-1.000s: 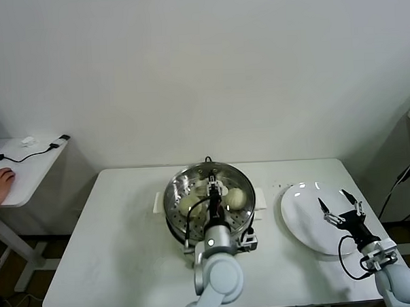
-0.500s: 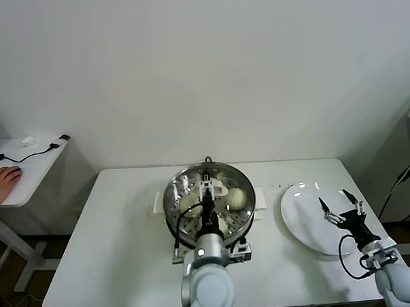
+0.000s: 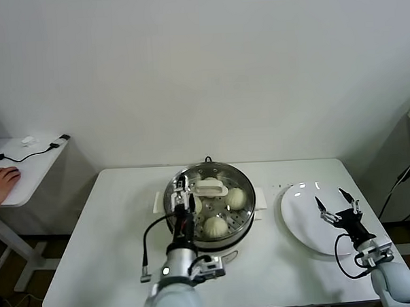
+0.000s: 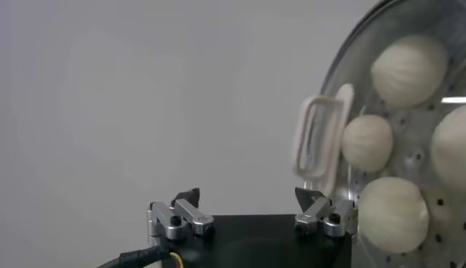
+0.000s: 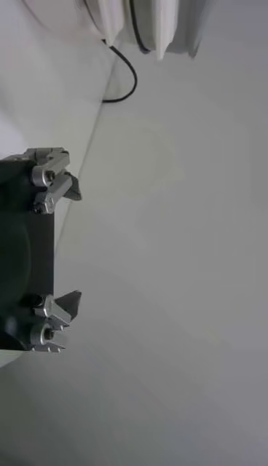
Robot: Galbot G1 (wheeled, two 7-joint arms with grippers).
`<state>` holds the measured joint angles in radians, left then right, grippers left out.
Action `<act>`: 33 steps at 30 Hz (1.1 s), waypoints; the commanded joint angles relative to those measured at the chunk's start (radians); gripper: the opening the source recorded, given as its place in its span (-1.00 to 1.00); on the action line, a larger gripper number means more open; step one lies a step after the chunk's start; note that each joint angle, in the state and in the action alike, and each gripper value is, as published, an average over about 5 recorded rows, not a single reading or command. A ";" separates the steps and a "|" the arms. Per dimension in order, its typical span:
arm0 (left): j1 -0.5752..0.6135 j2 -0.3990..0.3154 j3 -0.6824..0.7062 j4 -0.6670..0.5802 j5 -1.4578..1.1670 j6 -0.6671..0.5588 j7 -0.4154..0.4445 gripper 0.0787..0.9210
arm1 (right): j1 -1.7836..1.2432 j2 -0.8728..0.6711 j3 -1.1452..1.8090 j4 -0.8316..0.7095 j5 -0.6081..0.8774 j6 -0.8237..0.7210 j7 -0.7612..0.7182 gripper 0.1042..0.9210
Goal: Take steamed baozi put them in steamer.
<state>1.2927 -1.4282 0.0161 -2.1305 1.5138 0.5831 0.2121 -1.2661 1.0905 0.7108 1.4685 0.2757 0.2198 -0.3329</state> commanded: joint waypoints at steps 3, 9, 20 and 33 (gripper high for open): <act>0.173 0.046 -0.428 -0.094 -0.934 -0.325 -0.372 0.77 | -0.004 0.020 -0.017 0.050 -0.019 -0.020 0.031 0.76; 0.215 -0.023 -0.648 -0.041 -1.379 -0.464 -0.326 0.77 | -0.011 0.038 -0.018 0.061 -0.023 -0.024 0.056 0.76; 0.293 -0.056 -0.805 0.156 -1.663 -0.635 -0.264 0.77 | -0.062 0.065 -0.018 0.119 0.021 -0.038 0.067 0.76; 0.331 -0.052 -0.760 0.180 -1.654 -0.697 -0.243 0.77 | -0.123 0.083 -0.003 0.174 0.088 -0.053 0.057 0.76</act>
<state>1.5836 -1.4742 -0.6868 -2.0075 -0.0282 -0.0220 -0.0416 -1.3546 1.1643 0.7026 1.6128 0.3245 0.1719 -0.2722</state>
